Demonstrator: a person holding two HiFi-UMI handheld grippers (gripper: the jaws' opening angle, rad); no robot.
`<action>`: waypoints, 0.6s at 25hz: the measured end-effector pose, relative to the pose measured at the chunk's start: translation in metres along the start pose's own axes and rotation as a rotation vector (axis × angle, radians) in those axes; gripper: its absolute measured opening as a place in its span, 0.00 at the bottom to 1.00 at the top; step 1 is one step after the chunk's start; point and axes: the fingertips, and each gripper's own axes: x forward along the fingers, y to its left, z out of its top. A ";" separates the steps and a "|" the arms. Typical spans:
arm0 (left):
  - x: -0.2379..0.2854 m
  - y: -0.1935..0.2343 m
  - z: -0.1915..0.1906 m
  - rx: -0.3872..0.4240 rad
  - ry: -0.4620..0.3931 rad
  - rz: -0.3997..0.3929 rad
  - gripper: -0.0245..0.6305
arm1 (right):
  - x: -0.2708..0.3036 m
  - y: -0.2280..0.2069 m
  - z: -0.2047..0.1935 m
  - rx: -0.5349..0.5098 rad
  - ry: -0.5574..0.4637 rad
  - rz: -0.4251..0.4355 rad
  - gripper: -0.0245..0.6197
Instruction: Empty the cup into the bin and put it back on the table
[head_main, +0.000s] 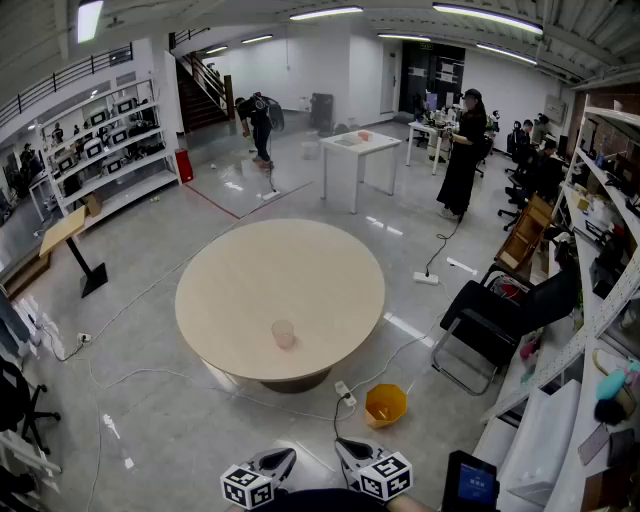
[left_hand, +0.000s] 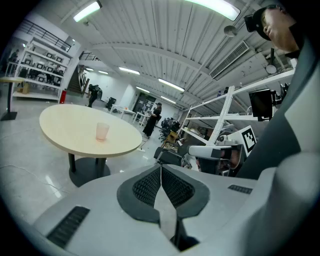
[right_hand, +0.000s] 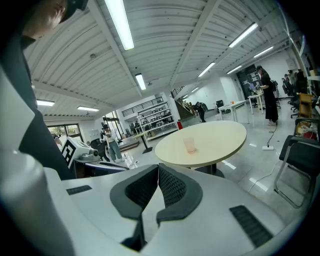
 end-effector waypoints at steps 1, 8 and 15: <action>-0.003 0.002 0.000 -0.003 -0.003 0.003 0.07 | 0.002 0.003 -0.001 -0.003 0.003 0.003 0.06; -0.011 0.013 0.001 -0.013 -0.002 -0.004 0.07 | 0.013 0.012 -0.001 0.004 0.007 0.006 0.06; -0.007 0.007 -0.006 -0.033 0.027 -0.047 0.07 | 0.007 0.013 -0.008 0.025 0.018 -0.013 0.06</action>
